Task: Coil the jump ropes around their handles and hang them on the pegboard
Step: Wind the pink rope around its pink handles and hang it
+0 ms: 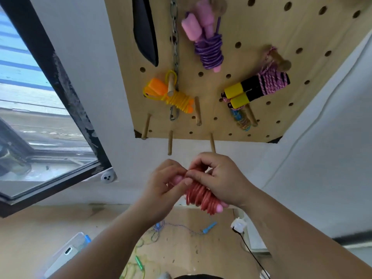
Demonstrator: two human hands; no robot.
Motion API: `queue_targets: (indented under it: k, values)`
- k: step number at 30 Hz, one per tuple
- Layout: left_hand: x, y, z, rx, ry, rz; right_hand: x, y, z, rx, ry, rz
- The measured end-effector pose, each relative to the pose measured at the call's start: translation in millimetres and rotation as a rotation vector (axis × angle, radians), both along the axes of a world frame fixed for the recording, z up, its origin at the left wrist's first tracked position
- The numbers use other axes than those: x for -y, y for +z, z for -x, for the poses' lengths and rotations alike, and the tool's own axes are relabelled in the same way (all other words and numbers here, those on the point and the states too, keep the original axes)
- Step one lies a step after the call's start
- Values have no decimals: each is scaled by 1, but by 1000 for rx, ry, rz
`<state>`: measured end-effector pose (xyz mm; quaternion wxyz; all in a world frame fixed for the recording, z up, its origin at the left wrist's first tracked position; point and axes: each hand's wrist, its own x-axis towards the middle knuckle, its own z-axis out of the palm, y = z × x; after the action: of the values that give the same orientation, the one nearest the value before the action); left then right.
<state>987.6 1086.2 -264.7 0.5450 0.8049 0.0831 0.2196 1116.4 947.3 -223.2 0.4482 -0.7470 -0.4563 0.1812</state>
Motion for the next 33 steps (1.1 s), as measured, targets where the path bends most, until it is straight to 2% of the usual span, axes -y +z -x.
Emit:
queue_targets:
  k: [2, 9, 14, 19, 24, 28, 33]
  values:
    - [-21, -4, 3, -22, 17, -82, -20, -2, -1, -8, -5, 31]
    - [-74, -22, 8, -96, 261, -139, -88, -20, 3, -200, -42, 221]
    - [-103, -37, 2, -152, 329, -225, -125, -36, 10, -241, -92, 285]
    - [-131, -46, -19, -241, 340, -152, -155, -58, 3, 1, -249, 179]
    - [-148, -49, -38, -183, 412, -67, -178, -70, -3, 32, -335, 56]
    - [-159, -50, -48, -184, 403, -59, -186, -76, -10, 79, -350, 43]
    - [-161, -55, -54, -137, 424, -15, -189, -82, -13, 25, -353, 59]
